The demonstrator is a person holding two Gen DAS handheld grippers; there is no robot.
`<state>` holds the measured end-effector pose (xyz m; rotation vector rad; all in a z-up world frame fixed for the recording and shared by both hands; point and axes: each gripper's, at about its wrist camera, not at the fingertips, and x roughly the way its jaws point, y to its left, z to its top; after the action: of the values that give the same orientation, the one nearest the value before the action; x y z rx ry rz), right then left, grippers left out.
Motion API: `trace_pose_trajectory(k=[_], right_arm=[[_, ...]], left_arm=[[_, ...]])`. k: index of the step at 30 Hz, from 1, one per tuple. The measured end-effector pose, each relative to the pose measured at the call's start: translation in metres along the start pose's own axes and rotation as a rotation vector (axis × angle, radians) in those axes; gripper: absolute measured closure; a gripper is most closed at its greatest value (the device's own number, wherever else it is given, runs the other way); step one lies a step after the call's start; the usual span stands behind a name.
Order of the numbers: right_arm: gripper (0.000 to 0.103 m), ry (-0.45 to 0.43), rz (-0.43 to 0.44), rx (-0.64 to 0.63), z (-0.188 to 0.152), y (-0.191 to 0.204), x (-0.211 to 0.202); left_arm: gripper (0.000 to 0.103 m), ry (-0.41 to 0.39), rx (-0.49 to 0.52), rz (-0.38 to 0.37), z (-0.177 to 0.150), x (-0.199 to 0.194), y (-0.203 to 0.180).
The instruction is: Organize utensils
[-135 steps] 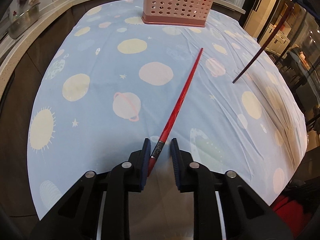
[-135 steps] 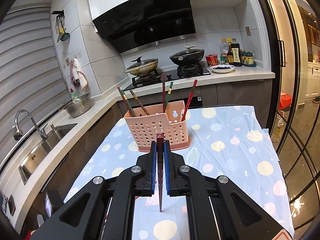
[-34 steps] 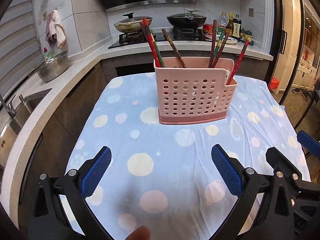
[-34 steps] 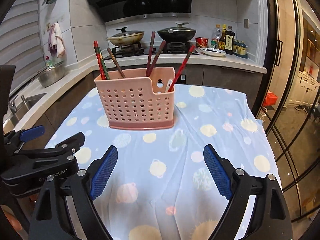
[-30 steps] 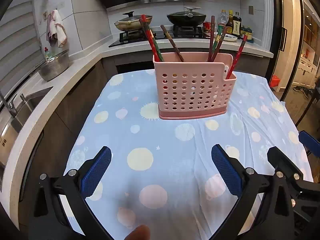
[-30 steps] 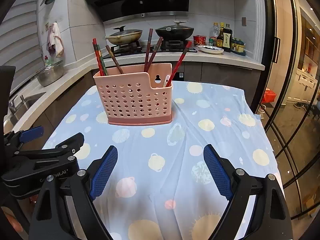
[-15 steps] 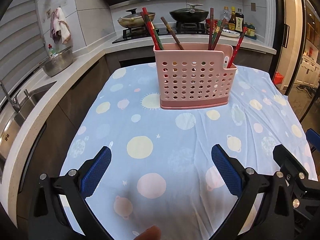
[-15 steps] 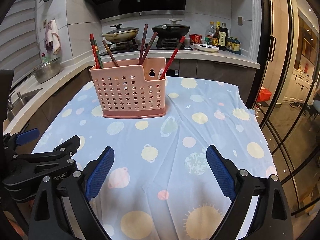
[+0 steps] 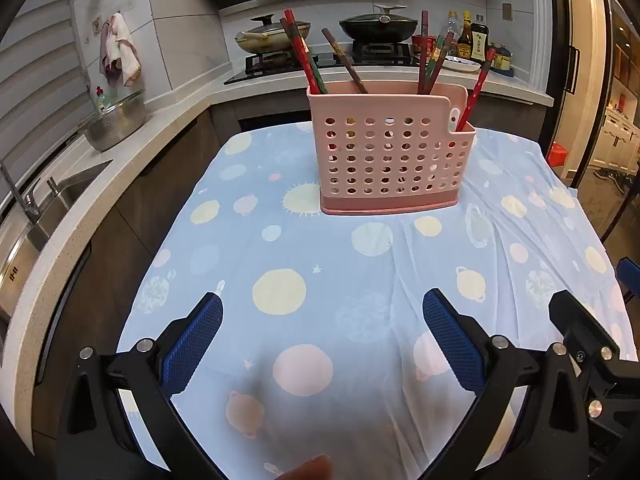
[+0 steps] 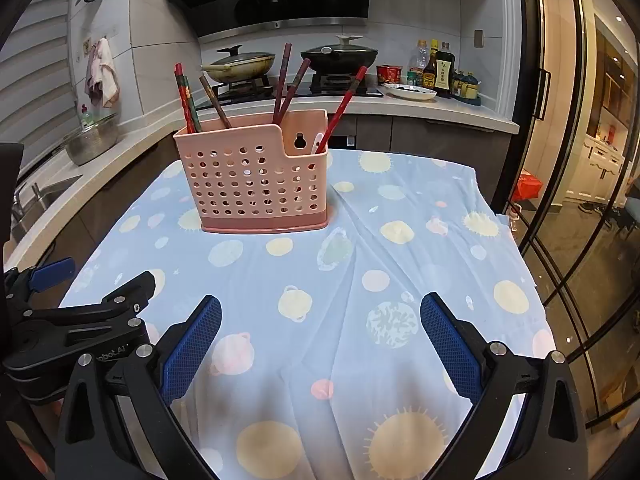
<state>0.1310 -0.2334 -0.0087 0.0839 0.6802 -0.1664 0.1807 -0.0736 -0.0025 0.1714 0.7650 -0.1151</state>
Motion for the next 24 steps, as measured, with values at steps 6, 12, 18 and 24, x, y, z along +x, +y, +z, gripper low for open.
trace_pose_trajectory(k=[6,12,18,24], right_arm=[[0.007,0.001,-0.006,0.000,-0.0002,-0.0013,0.0004],[0.007,0.012,-0.011,-0.001,-0.0016,-0.0016,0.0035],[0.007,0.015,-0.012,0.004,-0.0019,-0.0037,0.0043],[0.007,0.018,-0.012,0.005,-0.0019,-0.0045,0.0052]], left_arm=[[0.007,0.003,-0.015,-0.007,-0.0008,0.0017,0.0032],[0.007,0.004,-0.017,-0.010,-0.0012,0.0017,0.0039],[0.007,0.008,-0.022,-0.008,-0.0011,0.0035,0.0042],[0.007,0.015,-0.028,-0.012,-0.0031,0.0059,0.0052]])
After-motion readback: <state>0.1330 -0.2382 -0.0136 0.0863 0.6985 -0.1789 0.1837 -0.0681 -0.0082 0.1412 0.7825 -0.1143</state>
